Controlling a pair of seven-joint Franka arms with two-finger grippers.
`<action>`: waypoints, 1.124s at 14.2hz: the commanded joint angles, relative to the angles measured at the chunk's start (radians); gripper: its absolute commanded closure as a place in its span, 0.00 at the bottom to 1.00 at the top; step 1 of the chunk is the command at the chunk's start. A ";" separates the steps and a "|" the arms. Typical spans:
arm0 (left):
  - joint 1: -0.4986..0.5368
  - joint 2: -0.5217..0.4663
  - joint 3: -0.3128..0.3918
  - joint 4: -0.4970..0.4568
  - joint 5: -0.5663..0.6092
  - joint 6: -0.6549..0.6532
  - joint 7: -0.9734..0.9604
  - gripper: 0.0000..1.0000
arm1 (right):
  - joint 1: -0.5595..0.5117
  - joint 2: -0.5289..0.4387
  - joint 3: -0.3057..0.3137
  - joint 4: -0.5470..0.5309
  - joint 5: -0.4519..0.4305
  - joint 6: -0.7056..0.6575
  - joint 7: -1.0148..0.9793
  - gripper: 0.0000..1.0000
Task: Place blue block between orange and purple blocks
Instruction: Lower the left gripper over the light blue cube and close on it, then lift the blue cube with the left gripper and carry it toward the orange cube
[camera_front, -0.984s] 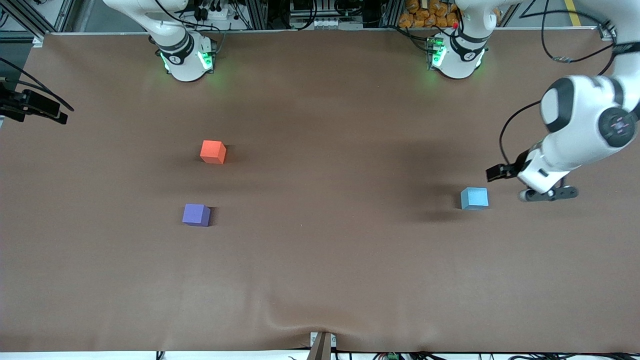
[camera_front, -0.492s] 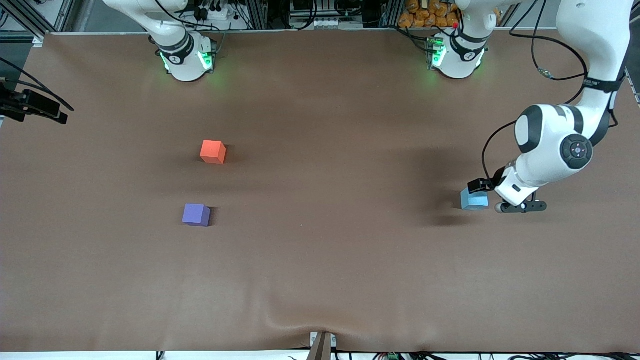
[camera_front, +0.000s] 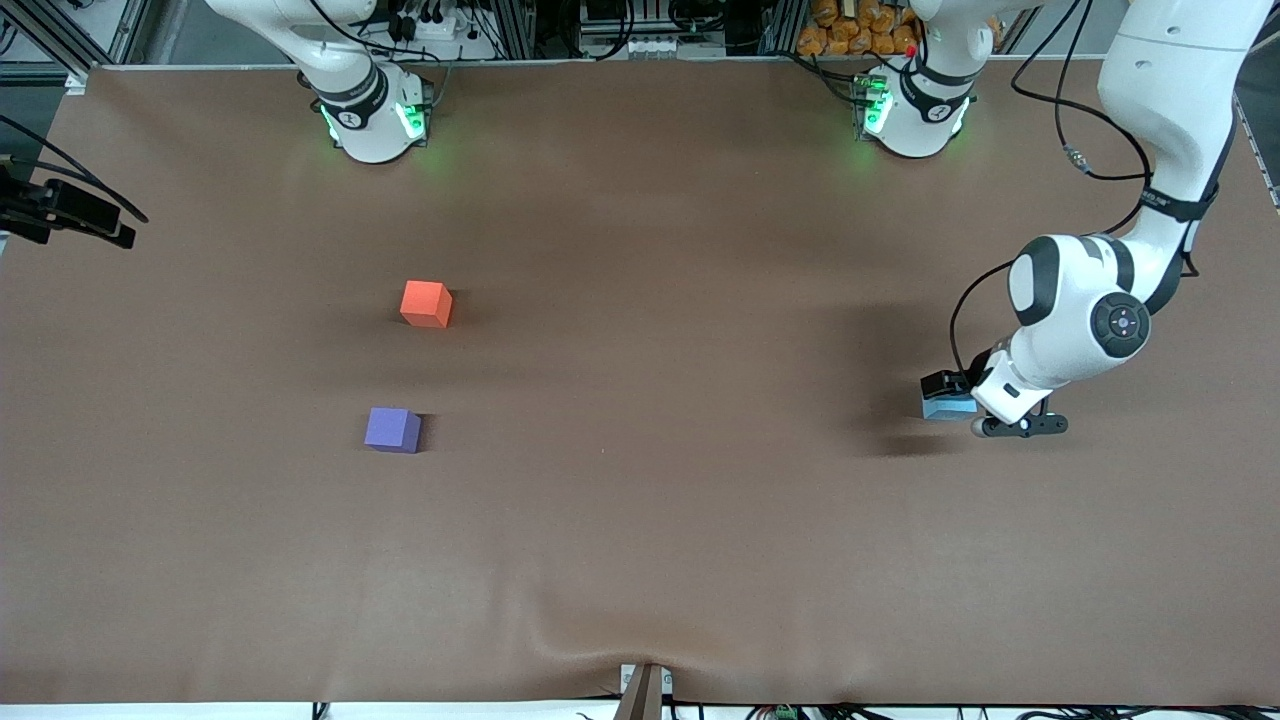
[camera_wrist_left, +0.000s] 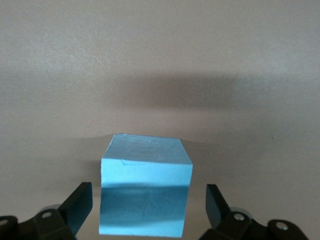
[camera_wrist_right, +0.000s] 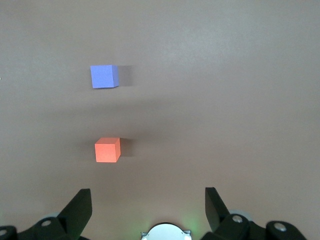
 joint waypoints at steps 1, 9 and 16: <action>0.005 0.024 -0.003 0.009 0.022 0.018 0.008 0.33 | -0.018 -0.004 0.010 -0.003 0.006 0.003 0.001 0.00; -0.224 0.022 -0.008 0.081 0.012 0.001 -0.013 1.00 | -0.018 -0.006 0.010 -0.011 0.009 0.003 0.001 0.00; -0.588 0.208 -0.005 0.472 0.015 -0.206 -0.390 1.00 | -0.018 -0.006 0.010 -0.014 0.009 0.003 0.001 0.00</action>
